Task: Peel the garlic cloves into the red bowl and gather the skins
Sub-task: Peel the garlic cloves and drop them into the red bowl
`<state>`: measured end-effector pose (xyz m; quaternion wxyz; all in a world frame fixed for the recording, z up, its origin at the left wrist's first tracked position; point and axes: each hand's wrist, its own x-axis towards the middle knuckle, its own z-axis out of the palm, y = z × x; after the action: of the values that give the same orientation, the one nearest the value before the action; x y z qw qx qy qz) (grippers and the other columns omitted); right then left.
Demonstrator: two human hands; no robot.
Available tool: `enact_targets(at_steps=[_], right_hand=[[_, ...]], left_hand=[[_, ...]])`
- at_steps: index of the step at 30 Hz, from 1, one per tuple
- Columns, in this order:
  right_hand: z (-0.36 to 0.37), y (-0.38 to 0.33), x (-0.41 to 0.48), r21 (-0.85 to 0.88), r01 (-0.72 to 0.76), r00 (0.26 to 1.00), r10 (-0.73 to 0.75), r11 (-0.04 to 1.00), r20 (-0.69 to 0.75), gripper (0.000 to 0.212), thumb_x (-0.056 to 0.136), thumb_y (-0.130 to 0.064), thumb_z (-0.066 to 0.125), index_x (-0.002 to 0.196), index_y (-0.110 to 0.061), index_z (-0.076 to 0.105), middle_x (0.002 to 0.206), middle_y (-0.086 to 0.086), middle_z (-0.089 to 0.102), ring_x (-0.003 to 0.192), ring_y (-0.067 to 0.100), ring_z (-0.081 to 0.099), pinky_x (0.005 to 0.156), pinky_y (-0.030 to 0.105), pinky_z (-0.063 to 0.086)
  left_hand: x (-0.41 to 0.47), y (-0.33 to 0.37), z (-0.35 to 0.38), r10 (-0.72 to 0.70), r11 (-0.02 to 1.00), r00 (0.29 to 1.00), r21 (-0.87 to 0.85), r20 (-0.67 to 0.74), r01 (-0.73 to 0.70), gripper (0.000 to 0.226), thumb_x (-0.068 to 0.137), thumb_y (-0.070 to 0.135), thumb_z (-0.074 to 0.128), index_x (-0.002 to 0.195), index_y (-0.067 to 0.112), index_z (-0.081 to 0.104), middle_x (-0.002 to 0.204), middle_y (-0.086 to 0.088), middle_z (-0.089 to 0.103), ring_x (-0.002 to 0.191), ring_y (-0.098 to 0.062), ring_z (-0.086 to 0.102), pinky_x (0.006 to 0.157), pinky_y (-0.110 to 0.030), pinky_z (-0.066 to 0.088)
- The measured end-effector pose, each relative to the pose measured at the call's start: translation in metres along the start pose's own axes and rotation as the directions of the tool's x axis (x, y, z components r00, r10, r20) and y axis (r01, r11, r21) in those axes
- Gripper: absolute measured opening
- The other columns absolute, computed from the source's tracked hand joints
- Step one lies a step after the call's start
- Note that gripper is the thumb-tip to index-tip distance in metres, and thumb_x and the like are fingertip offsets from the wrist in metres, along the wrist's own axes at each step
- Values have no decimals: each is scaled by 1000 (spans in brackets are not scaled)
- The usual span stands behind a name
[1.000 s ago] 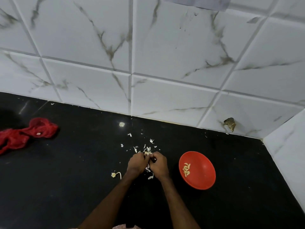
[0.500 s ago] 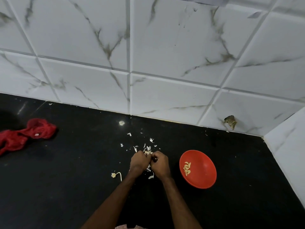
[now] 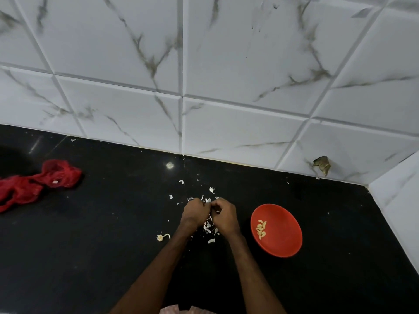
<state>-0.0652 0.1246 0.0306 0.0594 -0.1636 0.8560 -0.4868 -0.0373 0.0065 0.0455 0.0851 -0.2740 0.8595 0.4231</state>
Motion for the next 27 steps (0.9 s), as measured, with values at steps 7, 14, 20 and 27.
enact_targets(at_steps=[7, 14, 20, 27], right_hand=[[-12, -2, 3, -68, 10, 998, -5, 998, 64, 27, 80, 16, 61, 91, -5, 74, 90, -2, 65, 81, -3, 62, 71, 11, 48], [-15, 1, 7, -1, -7, 999, 7, 1000, 31, 18, 86, 8, 68, 95, -6, 75, 91, -3, 69, 85, -4, 65, 74, 10, 51], [-17, 1, 9, -3, -19, 999, 19, 1000, 43, 18, 87, 4, 70, 94, -12, 75, 93, -6, 69, 89, -4, 65, 78, 13, 52], [-19, -4, 11, 172, -71, 997, 69, 983, 19, 23, 85, 1, 74, 88, -22, 74, 86, -6, 74, 85, 4, 71, 79, 19, 56]], left_hand=[[1, -3, 3, 89, 995, 994, -54, 57, -85, 42, 100, 34, 44, 64, 13, 52, 73, -15, 63, 73, -35, 60, 61, -31, 35], [3, -6, 2, 163, 983, 983, -101, 88, -153, 40, 100, 27, 43, 68, 10, 58, 64, -3, 56, 59, -20, 49, 61, -33, 38], [1, -3, -2, 214, 964, 974, -173, 68, -200, 50, 98, 23, 49, 49, 19, 41, 48, 5, 39, 43, -9, 31, 49, -30, 26], [-1, -2, -7, 218, 929, 976, -313, 27, -199, 46, 92, 25, 56, 49, 22, 40, 50, 4, 32, 47, -9, 24, 48, -28, 20]])
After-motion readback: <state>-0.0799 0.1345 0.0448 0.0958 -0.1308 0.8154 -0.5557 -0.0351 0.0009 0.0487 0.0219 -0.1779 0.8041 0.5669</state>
